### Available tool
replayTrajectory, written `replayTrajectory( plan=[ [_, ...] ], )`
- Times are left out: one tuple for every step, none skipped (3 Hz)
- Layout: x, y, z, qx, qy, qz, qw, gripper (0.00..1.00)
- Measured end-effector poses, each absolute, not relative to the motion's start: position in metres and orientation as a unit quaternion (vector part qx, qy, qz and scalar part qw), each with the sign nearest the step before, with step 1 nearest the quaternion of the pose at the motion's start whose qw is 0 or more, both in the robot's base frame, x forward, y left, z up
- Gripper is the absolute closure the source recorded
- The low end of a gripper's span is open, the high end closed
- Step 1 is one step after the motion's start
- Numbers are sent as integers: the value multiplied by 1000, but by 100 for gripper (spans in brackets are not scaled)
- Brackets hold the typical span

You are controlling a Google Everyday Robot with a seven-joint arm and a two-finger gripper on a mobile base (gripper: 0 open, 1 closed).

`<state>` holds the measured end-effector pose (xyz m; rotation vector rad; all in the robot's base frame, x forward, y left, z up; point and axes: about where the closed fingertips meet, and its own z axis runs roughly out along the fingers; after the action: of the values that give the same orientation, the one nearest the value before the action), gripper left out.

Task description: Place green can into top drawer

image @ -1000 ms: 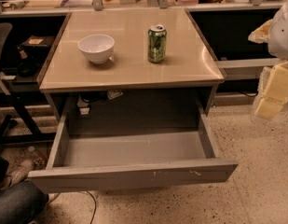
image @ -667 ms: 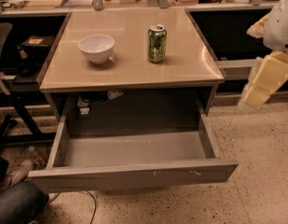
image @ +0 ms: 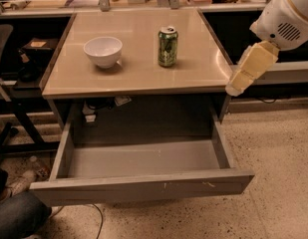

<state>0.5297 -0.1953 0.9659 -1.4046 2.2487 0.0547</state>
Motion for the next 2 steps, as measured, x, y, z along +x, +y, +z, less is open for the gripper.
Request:
replayTrajectory(
  plan=[
    [530, -195, 966, -514, 823, 20, 242, 0],
    [538, -192, 958, -496, 827, 37, 261, 0]
  ],
)
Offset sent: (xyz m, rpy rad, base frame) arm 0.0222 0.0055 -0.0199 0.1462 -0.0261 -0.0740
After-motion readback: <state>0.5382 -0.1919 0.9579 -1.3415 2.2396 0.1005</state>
